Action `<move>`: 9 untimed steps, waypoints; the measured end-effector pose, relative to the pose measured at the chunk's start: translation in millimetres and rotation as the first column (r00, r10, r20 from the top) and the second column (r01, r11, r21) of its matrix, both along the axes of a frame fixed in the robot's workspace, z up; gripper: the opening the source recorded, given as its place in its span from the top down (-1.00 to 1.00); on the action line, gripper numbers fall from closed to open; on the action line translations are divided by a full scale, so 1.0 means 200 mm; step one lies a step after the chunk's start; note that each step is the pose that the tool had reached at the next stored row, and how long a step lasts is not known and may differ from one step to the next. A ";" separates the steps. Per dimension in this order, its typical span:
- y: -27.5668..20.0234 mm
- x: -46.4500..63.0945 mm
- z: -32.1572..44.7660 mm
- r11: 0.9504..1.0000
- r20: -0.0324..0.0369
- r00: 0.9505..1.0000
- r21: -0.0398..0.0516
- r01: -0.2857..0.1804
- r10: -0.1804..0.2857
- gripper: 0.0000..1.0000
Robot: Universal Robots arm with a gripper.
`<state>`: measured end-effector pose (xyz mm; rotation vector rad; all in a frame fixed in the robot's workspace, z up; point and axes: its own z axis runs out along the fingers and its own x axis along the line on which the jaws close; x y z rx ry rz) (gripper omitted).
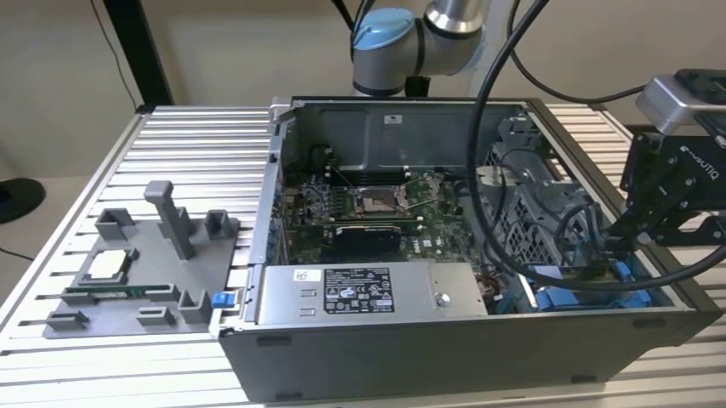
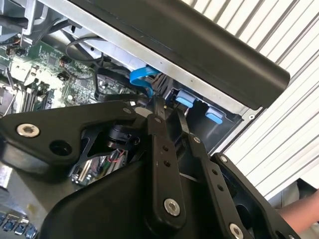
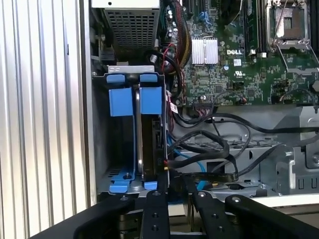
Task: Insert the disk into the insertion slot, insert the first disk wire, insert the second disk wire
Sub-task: 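Insert the second disk wire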
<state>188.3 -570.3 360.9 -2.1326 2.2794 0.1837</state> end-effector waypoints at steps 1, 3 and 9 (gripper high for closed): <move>0.002 0.00 -0.004 1.000 0.000 1.000 0.000 0.000 0.000 -1.00; 0.007 0.00 -0.010 1.000 0.000 1.000 0.000 0.000 0.000 -1.00; 0.019 0.00 -0.030 1.000 -0.001 1.000 0.002 0.000 0.000 -1.00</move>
